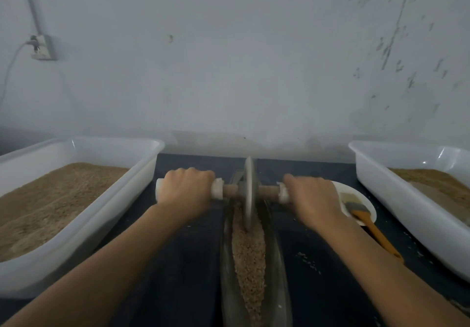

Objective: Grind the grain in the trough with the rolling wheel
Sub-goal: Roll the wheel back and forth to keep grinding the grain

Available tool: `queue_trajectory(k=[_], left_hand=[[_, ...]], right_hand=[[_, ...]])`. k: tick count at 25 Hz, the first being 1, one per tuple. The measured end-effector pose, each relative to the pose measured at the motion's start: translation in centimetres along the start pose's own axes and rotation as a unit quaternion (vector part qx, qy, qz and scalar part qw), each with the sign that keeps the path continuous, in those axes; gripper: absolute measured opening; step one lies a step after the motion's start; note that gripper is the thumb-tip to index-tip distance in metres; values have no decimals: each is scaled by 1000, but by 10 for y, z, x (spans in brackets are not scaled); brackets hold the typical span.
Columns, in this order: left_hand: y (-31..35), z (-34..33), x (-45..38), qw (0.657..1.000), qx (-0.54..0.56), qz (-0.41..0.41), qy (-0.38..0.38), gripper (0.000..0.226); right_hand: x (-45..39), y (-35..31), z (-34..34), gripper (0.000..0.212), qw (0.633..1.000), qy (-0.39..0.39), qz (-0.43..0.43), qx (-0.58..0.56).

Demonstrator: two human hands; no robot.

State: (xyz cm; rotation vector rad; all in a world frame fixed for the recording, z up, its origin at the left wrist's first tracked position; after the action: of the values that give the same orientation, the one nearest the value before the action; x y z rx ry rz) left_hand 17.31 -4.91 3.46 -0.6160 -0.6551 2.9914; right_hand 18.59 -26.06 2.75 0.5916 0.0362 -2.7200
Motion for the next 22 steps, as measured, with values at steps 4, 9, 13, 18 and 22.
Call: queue_trajectory(k=[4, 9, 13, 18, 22], left_hand=[[1, 1, 18, 999, 28, -22, -11, 14], [1, 40, 116, 988, 32, -120, 97, 32], [9, 35, 92, 992, -16, -108, 57, 35], [4, 0, -4, 1000, -3, -27, 10, 24], [8, 11, 18, 999, 13, -37, 33, 23]], right_hand=[[7, -1, -1, 26, 1000, -6, 22, -12], [99, -22, 41, 62, 987, 12, 144, -67], [89, -3, 3, 28, 991, -117, 41, -47], [-2, -3, 0, 27, 1000, 7, 27, -6], [12, 4, -5, 22, 998, -36, 12, -51]])
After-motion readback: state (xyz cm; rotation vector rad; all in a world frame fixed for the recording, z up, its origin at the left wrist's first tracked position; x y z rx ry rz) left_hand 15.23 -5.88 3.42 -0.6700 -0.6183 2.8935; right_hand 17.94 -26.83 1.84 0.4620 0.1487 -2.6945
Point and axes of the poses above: each hand's wrist, its own x-axis away from the middle knuckle, its own z-axis out of the back of the hand, y = z × x, the point moved 8 cm from there along -x, towards the middle knuckle, and after that the axes turned 12 degrees about -x, right-handed, at the moved point
